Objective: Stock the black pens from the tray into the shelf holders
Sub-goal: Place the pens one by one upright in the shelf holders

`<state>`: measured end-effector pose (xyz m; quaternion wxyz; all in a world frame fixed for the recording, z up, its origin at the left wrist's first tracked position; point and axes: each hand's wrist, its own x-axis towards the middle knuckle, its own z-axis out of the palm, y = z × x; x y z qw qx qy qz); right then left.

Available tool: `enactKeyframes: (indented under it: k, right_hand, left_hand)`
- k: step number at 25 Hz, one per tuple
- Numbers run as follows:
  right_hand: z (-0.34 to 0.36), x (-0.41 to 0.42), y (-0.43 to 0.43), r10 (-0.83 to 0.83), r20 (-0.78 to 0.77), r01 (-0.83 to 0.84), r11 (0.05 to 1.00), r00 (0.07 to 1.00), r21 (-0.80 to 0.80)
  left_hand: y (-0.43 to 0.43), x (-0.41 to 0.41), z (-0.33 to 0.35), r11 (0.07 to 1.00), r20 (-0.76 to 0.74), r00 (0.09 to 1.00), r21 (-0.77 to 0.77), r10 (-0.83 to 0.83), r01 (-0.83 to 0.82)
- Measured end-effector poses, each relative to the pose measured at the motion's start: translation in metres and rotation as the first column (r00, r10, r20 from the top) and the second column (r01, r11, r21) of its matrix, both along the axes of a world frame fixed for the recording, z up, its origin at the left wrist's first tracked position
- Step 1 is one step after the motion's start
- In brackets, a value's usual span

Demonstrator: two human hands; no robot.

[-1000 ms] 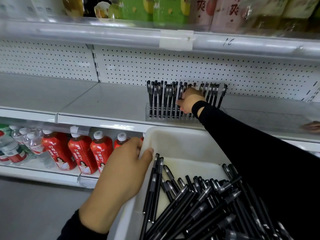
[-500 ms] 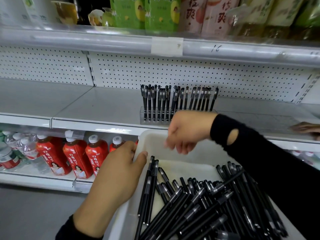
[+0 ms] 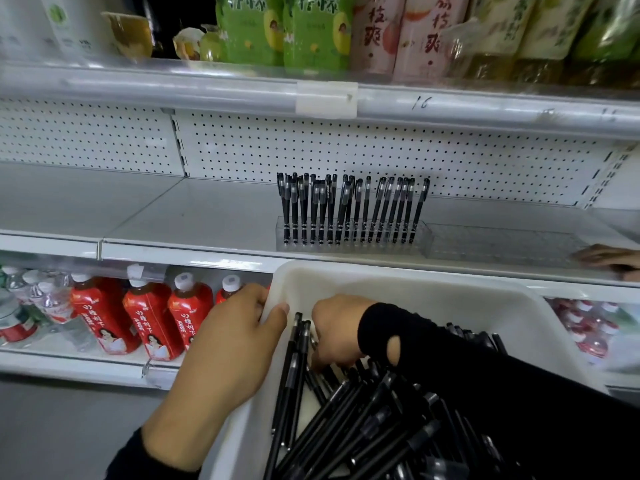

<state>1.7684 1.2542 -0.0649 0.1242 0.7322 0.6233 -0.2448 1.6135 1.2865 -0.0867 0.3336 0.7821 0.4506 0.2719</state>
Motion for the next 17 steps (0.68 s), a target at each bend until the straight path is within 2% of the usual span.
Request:
enactKeyframes:
  k: [3, 6, 9, 11, 13, 15, 17]
  right_hand:
    - [0.01, 0.016, 0.0, -0.109, -0.159, 0.107, 0.994, 0.981, -0.023]
    - [0.049, 0.037, -0.004, -0.2, -0.465, 0.214, 0.977, 0.863, -0.023]
    - [0.1, 0.062, -0.011, -0.141, -0.663, 0.349, 0.917, 0.735, 0.192]
    - [0.114, 0.084, -0.002, -0.155, -0.636, 0.483, 0.788, 0.755, 0.381]
    - [0.107, 0.106, 0.02, -0.228, -0.596, 0.581, 0.639, 0.77, 0.504]
    - [0.088, 0.122, 0.043, -0.289, -0.58, 0.625, 0.562, 0.762, 0.541]
    - [0.069, 0.131, 0.062, -0.31, -0.576, 0.641, 0.528, 0.757, 0.558]
  left_hand:
    - [-0.001, -0.001, 0.0, 1.0, -0.004, 1.0, 0.002, -0.012, 0.012]
    - [0.0, -0.001, 0.0, 1.0, -0.015, 1.0, 0.007, 0.004, -0.004]
    - [0.002, -0.001, -0.001, 1.0, 0.0, 1.0, -0.008, 0.006, -0.006]
    - [0.002, 0.0, -0.002, 1.0, -0.002, 1.0, -0.016, 0.005, -0.005]
    - [0.002, 0.0, -0.002, 1.0, 0.008, 1.0, -0.024, -0.001, 0.001]
    - [0.001, 0.0, -0.001, 1.0, 0.011, 1.0, -0.02, -0.004, 0.004]
    - [0.002, 0.0, -0.001, 1.0, 0.007, 1.0, -0.013, 0.002, -0.002]
